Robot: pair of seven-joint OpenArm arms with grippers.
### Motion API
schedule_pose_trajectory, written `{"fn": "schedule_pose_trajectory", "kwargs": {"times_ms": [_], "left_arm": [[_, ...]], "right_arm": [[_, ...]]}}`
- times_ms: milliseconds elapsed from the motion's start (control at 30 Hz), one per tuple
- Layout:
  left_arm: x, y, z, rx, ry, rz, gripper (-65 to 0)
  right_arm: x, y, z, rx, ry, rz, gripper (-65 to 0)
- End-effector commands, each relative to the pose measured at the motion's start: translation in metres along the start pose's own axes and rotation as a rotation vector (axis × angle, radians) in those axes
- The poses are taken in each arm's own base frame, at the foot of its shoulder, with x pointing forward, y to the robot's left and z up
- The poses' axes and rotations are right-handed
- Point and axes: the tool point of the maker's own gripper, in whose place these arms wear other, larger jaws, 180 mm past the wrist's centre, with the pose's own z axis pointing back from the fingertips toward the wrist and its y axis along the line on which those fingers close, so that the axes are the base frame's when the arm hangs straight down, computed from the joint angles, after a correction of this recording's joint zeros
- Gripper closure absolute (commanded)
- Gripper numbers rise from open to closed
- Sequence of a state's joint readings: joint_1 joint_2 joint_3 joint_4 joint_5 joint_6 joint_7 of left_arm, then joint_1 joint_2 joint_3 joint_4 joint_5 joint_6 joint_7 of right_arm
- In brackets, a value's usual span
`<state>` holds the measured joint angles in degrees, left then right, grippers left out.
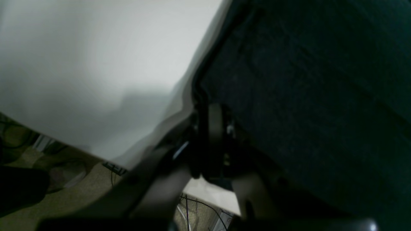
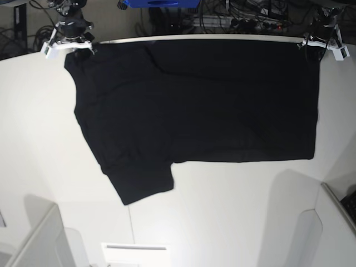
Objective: Fold the T-shirt properly
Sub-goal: 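Pull both grippers back toward the collar, straightening the shirt, then move both grippers along the shirt's sides toward the hem corners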
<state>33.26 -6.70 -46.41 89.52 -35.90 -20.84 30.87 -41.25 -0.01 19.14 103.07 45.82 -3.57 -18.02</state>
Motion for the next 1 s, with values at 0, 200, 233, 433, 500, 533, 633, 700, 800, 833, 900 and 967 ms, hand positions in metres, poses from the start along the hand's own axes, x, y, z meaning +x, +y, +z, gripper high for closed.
{"fn": "schedule_pose_trajectory", "kwargs": {"times_ms": [0,200,233,433,500,533,633,700,800,833,900,967], "left_arm": [[0.011,0.005,0.005,0.012,-0.032,-0.017,0.0],[0.012,0.005,0.005,0.013,-0.036,-0.016,-36.9],[0.014,0.008,0.006,0.021,-0.043,-0.013,-40.8],[0.047,0.036,0.021,0.099,-0.139,0.006,-48.9],[0.068,0.045,0.03,0.13,-0.196,0.0,-48.9],[0.075,0.049,0.036,0.144,-0.22,-0.004,-48.9],[0.094,0.039,0.042,0.131,-0.266,-0.043,-48.7],[0.107,0.029,0.044,0.116,-0.301,-0.061,-48.5],[0.121,0.022,0.039,0.115,-0.324,-0.1,-48.4],[0.123,0.015,0.033,0.11,-0.315,-0.136,-48.1],[0.123,0.003,0.02,0.108,-0.288,-0.213,-43.8],[0.126,-0.011,0.008,0.099,-0.279,-0.26,-36.2]], "right_arm": [[0.01,0.002,0.003,0.012,-0.035,0.015,0.0],[0.013,0.001,0.006,0.008,-0.045,0.017,-36.0],[0.013,0.0,0.007,0.004,-0.045,0.018,-36.3],[0.039,-0.021,0.02,-0.057,-0.152,-0.008,-33.9],[0.054,-0.033,0.024,-0.093,-0.192,-0.013,-34.1],[0.061,-0.036,0.024,-0.099,-0.206,-0.017,-34.1],[0.077,-0.036,0.02,-0.094,-0.216,-0.008,-34.1],[0.088,-0.027,0.013,-0.068,-0.206,0.01,-34.1],[0.099,-0.012,0.003,-0.029,-0.21,0.011,-34.2],[0.108,-0.005,0.0,-0.013,-0.226,0.017,-34.2],[0.123,0.004,-0.004,0.013,-0.24,0.042,-34.2],[0.136,0.022,-0.012,0.057,-0.242,0.059,-34.2]]}}
